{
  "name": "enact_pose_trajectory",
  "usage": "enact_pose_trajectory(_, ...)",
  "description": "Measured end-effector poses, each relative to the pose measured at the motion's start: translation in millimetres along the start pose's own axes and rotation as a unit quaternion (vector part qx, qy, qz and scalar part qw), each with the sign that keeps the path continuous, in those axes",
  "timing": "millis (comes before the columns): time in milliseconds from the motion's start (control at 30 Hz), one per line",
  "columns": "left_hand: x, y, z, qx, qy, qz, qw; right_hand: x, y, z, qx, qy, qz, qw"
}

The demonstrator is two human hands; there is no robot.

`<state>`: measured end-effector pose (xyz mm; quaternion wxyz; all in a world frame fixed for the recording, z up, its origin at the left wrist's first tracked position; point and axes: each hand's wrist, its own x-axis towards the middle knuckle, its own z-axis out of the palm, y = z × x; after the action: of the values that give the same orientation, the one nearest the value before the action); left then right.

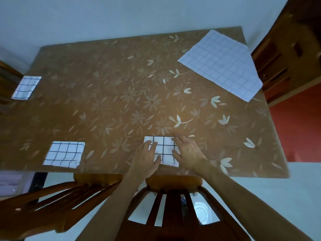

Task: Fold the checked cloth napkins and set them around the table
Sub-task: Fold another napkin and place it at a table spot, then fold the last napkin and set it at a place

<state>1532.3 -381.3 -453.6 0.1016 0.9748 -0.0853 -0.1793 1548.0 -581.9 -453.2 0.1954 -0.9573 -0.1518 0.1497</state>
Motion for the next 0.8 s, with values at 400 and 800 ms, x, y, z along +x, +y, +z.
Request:
enact_pose_trajectory(400, -108, 83, -72, -0.198, 0.145, -0.022, 0.969, -142, -11, -94, 0.031, 0.113, 0.022, 0.993)
enact_pose_trajectory(800, -124, 205, -92, -0.214, 0.135, 0.073, 0.965, -252, 45, -173, 0.098, 0.213, 0.055, 0.97)
